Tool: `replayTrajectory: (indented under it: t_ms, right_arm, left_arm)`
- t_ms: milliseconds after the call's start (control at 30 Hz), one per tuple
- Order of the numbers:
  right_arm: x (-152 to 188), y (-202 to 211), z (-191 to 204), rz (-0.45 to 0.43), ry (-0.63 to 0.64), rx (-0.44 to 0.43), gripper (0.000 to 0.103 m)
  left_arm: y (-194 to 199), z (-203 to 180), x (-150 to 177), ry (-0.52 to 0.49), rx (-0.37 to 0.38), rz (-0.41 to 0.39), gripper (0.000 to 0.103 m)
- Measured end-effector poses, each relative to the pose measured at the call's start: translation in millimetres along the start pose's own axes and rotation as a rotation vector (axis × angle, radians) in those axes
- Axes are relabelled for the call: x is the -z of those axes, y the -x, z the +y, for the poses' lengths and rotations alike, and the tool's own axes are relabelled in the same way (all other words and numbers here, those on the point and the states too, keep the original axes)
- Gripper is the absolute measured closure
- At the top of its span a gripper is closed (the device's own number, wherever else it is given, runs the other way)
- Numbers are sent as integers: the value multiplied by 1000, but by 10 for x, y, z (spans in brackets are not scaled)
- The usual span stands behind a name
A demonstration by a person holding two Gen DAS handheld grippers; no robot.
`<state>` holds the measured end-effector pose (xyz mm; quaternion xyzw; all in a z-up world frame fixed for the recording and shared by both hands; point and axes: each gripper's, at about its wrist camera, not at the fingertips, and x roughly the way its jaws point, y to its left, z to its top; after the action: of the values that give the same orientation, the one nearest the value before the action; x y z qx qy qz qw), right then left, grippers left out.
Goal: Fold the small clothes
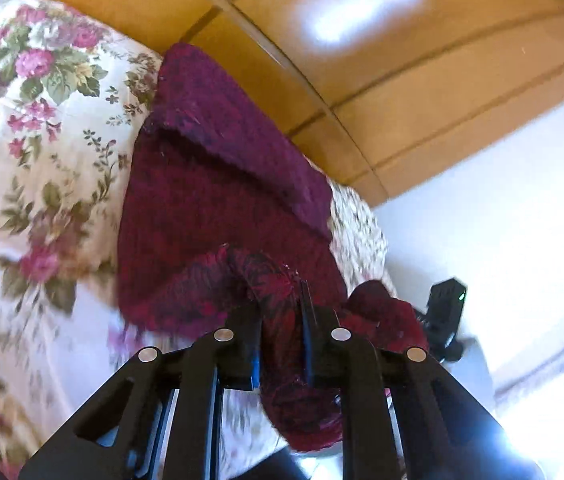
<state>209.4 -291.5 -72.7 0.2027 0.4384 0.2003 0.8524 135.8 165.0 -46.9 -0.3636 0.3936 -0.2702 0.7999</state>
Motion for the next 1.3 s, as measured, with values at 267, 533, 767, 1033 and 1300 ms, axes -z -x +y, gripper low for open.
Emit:
replayTrajectory:
  t_ms: [267, 533, 767, 1033, 1300]
  right_arm:
    - [-437, -434, -253, 26, -71, 62, 79]
    - [-533, -445, -433, 31, -144, -42, 53]
    - [-313, 108, -501, -82, -75, 3, 7]
    - [83, -130, -614, 32, 54, 161, 23]
    - [173, -188, -479, 43, 69, 154, 67]
  left_arm:
    - [-442, 405, -588, 206, -45, 9, 82]
    - [60, 613, -743, 335, 50, -157, 24]
    - [184, 570, -225, 82, -102, -84, 19]
    - [-184, 483, 247, -77, -164, -22, 21]
    - [-213, 504, 214, -81, -220, 23, 77]
